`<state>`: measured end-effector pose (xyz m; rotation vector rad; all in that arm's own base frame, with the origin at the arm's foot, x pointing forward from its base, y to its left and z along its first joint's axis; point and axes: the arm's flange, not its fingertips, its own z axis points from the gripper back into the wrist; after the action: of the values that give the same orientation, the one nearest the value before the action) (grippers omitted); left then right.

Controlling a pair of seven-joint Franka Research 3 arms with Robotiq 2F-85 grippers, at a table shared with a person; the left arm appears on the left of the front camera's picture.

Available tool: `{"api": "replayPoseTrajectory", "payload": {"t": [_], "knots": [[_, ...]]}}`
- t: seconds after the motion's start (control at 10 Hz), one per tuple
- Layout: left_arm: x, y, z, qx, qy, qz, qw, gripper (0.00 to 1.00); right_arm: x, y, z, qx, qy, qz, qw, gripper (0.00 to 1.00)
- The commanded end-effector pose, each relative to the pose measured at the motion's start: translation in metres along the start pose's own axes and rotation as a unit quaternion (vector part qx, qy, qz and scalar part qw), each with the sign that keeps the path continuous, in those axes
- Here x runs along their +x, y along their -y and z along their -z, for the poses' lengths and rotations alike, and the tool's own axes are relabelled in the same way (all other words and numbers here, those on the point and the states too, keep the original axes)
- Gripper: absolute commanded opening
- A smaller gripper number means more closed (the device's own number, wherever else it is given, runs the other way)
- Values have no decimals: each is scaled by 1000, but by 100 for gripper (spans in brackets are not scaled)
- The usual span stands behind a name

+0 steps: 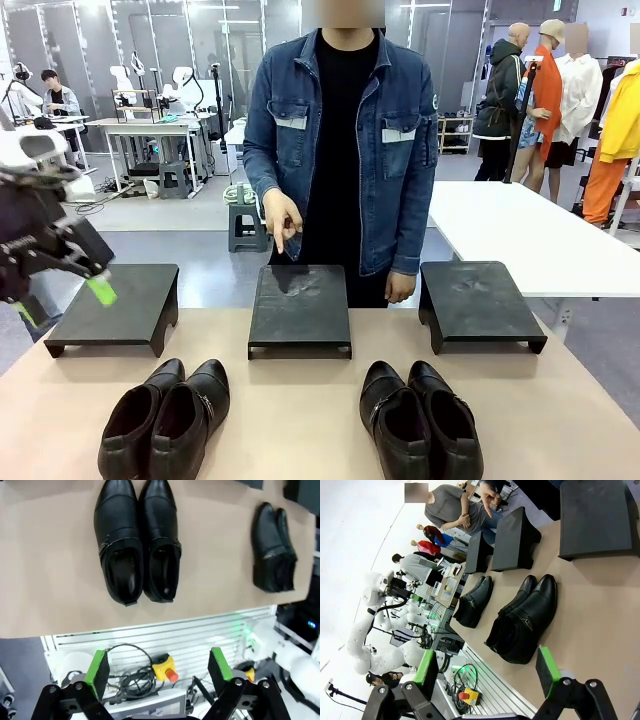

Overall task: Place the shoes on the stand as instructed by the person.
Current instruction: Pick up one pair of Shoes and place it on the Shoes Stand indicated by the person.

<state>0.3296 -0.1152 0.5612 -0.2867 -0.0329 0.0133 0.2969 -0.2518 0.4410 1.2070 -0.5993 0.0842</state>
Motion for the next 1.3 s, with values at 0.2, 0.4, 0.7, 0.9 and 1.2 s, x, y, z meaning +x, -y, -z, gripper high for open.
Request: {"api": "replayPoseTrajectory", "payload": {"t": [0.2,0.4,0.7,0.9,1.2], "knots": [[-9,10,76,52,57,-65,995,100,-1,-1,-1,3,2,-2,1000,100],[-5,9,105,66,87,-86,990,100,-1,-1,-1,3,2,-2,1000,100],[8,11,145,86,90,-97,988,100,-1,-1,-1,3,2,-2,1000,100],[18,7,170,79,91,-86,989,100,-1,-1,-1,3,2,-2,1000,100],[16,7,195,86,84,-58,991,100,-1,-1,-1,3,2,-2,1000,100]]}}
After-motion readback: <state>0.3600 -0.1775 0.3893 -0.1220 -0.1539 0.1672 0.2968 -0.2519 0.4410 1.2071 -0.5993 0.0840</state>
